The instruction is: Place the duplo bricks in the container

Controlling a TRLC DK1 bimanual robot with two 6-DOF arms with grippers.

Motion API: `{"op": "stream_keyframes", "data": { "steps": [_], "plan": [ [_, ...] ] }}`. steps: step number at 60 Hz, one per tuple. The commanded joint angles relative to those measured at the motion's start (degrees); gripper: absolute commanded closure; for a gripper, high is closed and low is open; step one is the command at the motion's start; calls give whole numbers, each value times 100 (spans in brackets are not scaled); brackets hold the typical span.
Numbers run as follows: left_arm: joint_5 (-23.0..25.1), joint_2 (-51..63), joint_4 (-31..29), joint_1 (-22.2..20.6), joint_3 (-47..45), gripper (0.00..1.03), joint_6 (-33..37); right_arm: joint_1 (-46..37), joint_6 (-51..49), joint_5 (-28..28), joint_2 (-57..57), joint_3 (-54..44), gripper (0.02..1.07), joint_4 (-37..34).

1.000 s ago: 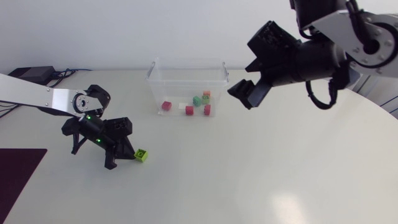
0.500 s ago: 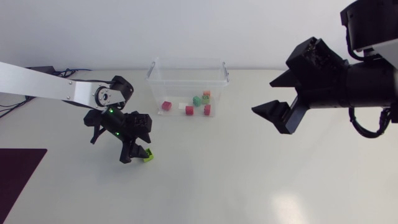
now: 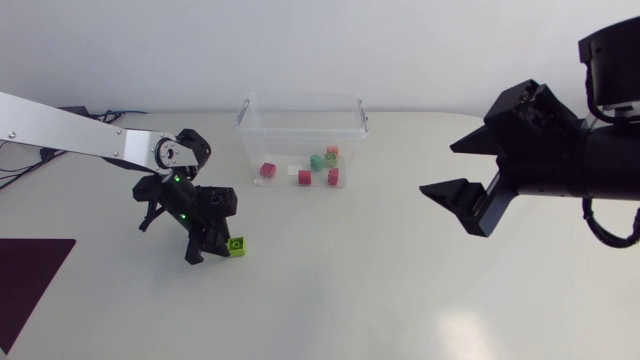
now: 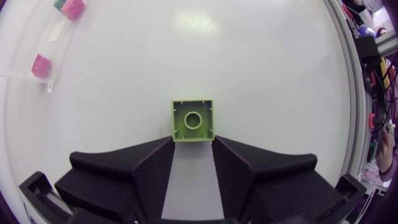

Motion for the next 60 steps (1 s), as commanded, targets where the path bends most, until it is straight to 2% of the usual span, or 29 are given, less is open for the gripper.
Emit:
{"op": "stream_keyframes", "data": {
  "steps": [1, 5, 7, 10, 13, 16, 18, 20, 25, 36, 49, 60],
  "plan": [
    [86, 169, -126, -187, 102, 90, -190, -39, -73, -29, -194, -233, 7, -55],
    [86, 151, -109, -310, 120, 88, -339, -101, -90, -29, -343, -286, 7, -116],
    [86, 116, -65, -336, 120, 74, -401, -136, -108, -37, -396, -303, 6, -160],
    [86, 99, -65, -380, 129, 60, -401, -197, -169, -73, -493, -347, 6, -248],
    [95, 107, -47, -433, 137, 55, -401, -259, -187, -117, -581, -400, 7, -283],
    [112, 151, -29, -486, 181, 55, -445, -294, -222, -125, -668, -462, 7, -301],
    [139, 178, -29, -503, 208, 59, -462, -312, -240, -125, -704, -506, 7, -301],
    [183, 204, -29, -539, 252, 74, -506, -356, -275, -134, -748, -541, 7, -310],
    [359, 107, -56, -574, 348, 89, -559, -470, -319, -187, -800, -620, 7, -318],
    [728, -244, -302, -512, 814, 89, -665, -558, -328, -284, -888, -664, 7, -345],
    [1018, -209, -513, -424, 2607, 89, -1368, -505, -187, -292, -1178, -646, 7, -538],
    [1018, 608, -601, -328, 4558, 89, -2176, -487, -117, -292, -1609, -655, 7, -907]
  ]
}}
